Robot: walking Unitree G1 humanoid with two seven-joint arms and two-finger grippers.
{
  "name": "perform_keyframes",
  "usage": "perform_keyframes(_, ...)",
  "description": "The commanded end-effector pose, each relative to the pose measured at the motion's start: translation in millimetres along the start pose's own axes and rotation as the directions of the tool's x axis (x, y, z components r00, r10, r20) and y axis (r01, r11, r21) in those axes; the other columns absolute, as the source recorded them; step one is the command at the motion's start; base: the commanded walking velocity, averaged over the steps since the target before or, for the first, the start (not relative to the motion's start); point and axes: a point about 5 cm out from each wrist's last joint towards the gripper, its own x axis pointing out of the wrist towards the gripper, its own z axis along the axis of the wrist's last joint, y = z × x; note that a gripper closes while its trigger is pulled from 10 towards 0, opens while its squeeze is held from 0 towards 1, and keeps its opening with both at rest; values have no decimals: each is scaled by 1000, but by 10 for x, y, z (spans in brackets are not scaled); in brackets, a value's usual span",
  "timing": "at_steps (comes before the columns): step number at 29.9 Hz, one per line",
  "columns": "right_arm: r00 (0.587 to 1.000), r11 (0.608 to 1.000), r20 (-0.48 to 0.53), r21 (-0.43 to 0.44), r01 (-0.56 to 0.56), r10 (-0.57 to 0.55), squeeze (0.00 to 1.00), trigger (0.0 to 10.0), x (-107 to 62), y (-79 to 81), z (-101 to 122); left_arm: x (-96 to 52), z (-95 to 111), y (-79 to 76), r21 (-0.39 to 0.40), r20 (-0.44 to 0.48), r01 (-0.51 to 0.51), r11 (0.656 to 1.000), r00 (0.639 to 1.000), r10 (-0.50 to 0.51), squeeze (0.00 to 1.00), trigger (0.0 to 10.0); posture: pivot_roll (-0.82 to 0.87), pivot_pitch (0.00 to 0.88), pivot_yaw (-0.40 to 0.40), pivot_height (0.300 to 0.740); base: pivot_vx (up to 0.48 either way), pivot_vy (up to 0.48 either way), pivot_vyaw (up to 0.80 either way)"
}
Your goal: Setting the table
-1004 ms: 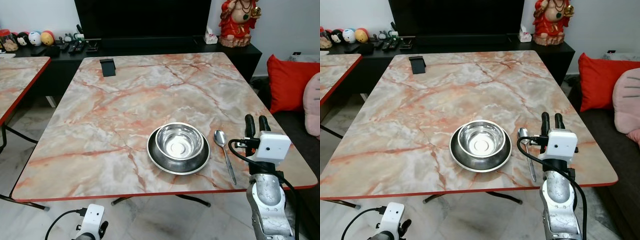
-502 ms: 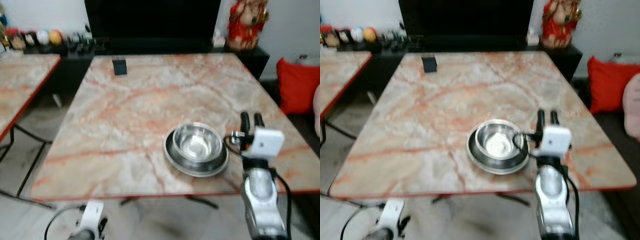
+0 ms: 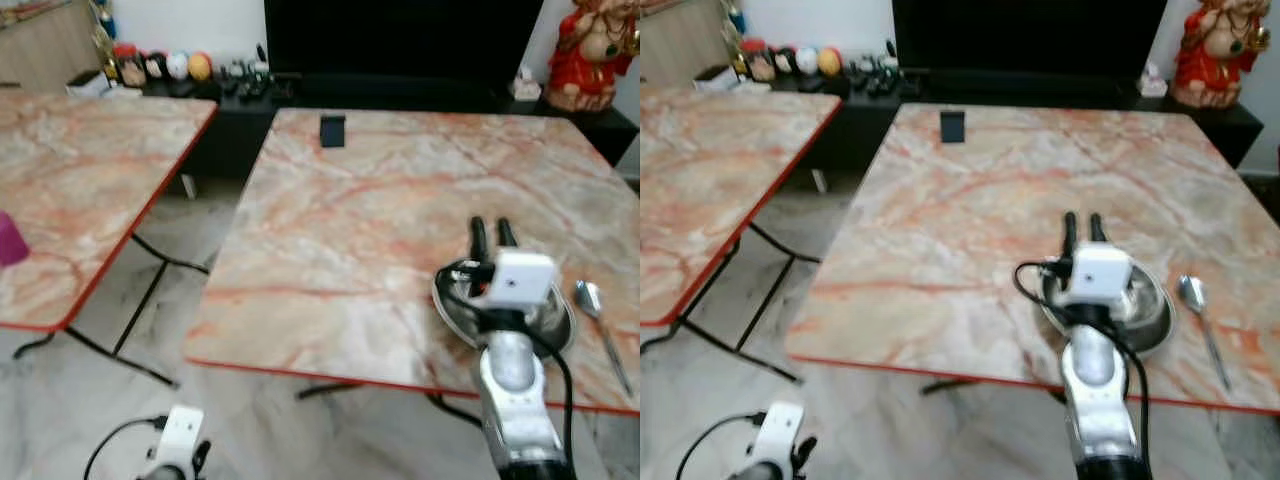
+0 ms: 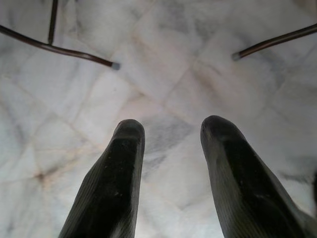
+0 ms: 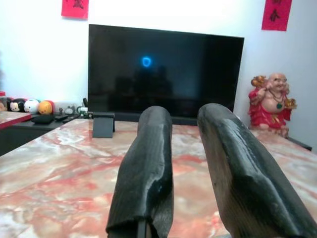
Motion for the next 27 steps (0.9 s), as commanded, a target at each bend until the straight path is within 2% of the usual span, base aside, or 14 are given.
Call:
perform_keyframes(1, 1000, 999, -5, -17, 31, -31, 0, 10000, -5, -108, -10, 8, 4, -68, -3, -4, 16, 1000, 1000, -16, 0, 10000, -25, 0, 12, 740, 0, 386, 0)
perform_keyframes(10, 1000, 1000, 7, -17, 15, -15, 0, 10000, 35, -54, 16, 6, 7, -60, -5, 2, 14, 1000, 1000, -14, 0, 10000, -31, 0, 12, 740, 0, 382, 0)
perform_keyframes(27, 1000, 1000, 24, -8, 3, -3, 0, 10000, 33, -13, 35, 19, 48, -53, 14, 12, 21, 1000, 1000, -21, 0, 10000, -34, 0, 17, 740, 0, 382, 778)
